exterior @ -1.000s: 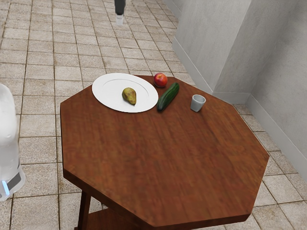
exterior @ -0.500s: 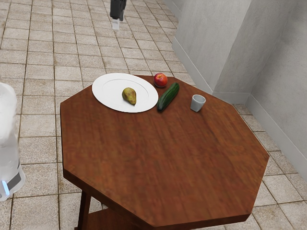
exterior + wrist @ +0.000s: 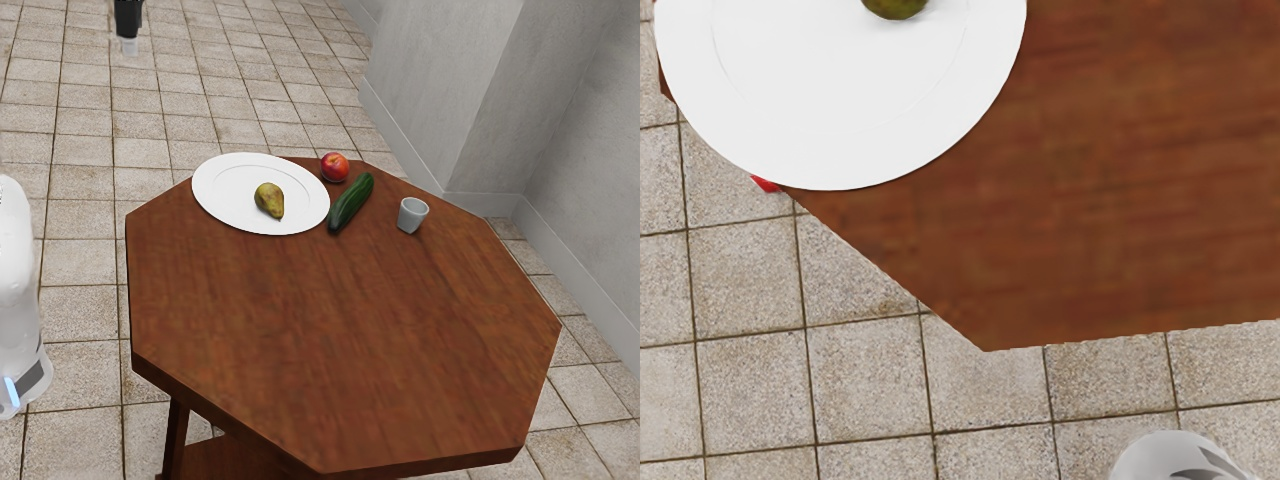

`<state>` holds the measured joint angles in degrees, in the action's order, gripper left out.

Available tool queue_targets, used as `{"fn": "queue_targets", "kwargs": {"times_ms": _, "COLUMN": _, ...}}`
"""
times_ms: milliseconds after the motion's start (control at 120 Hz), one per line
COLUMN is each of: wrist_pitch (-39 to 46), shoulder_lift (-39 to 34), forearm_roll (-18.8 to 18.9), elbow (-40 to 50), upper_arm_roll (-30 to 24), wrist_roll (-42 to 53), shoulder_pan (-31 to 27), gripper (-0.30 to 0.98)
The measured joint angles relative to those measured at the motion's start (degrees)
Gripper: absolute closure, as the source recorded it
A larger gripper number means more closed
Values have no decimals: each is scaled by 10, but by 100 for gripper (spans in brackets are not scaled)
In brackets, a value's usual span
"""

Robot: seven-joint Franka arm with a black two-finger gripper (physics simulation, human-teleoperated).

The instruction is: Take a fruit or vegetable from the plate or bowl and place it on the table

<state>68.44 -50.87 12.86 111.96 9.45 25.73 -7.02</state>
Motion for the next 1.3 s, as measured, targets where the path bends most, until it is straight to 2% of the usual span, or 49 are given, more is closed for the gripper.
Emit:
{"fn": "queue_targets", "kwargs": {"times_ms": 75, "wrist_pitch": 45, "shoulder_lift": 25, "forearm_roll": 9, "elbow": 5, "upper_arm_roll": 60, "wrist_roll": -16, "shoulder_pan": 77, "gripper": 2}}
{"fn": "queue_targets", "kwargs": {"times_ms": 133, "wrist_pitch": 84, "shoulder_lift": 32, "forearm_roll": 13, "elbow": 22, "upper_arm_roll": 101, "wrist_roll": -28, "shoulder_pan": 107, "gripper": 2}}
{"fn": "queue_targets", "kwargs": {"times_ms": 175, "wrist_pitch": 105, "shoulder_lift": 30, "forearm_roll": 14, "elbow": 40, "upper_arm_roll": 123, "wrist_roll": -35, "shoulder_pan": 112, "gripper": 2}}
{"fn": "queue_targets", "kwargs": {"times_ms": 267, "wrist_pitch": 139, "shoulder_lift": 30, "forearm_roll": 16, "elbow": 76, "upper_arm_roll": 139, "wrist_roll": -50, "shoulder_pan": 78, "gripper": 2}}
{"fn": "queue_targets", "kwargs": {"times_ms": 442, "wrist_pitch": 169, "shoulder_lift": 35, "forearm_roll": 22, "elbow": 92, "upper_arm_roll": 138, "wrist_roll": -72, "shoulder_pan": 21, "gripper": 2}}
{"fn": "queue_targets", "kwargs": {"times_ms": 583, "wrist_pitch": 177, "shoulder_lift": 26, "forearm_roll": 50, "elbow": 96, "upper_arm_roll": 144, "wrist_roll": -88, "shoulder_pan": 194, "gripper": 2}}
{"fn": "queue_targets", "kwargs": {"times_ms": 642, "wrist_pitch": 177, "shoulder_lift": 23, "forearm_roll": 55, "elbow": 108, "upper_arm_roll": 141, "wrist_roll": -94, "shoulder_pan": 231, "gripper": 2}}
{"fn": "queue_targets", "kwargs": {"times_ms": 800, "wrist_pitch": 190, "shoulder_lift": 33, "forearm_roll": 38, "elbow": 185, "upper_arm_roll": 122, "wrist_roll": -106, "shoulder_pan": 190, "gripper": 2}}
{"fn": "queue_targets", "kwargs": {"times_ms": 1058, "wrist_pitch": 231, "shoulder_lift": 23, "forearm_roll": -2, "elbow": 210, "upper_arm_roll": 54, "wrist_roll": -76, "shoulder_pan": 191, "gripper": 2}}
{"fn": "queue_targets", "kwargs": {"times_ms": 1300, "wrist_pitch": 285, "shoulder_lift": 45, "forearm_roll": -1, "elbow": 243, "upper_arm_roll": 90, "wrist_roll": -18, "shoulder_pan": 219, "gripper": 2}}
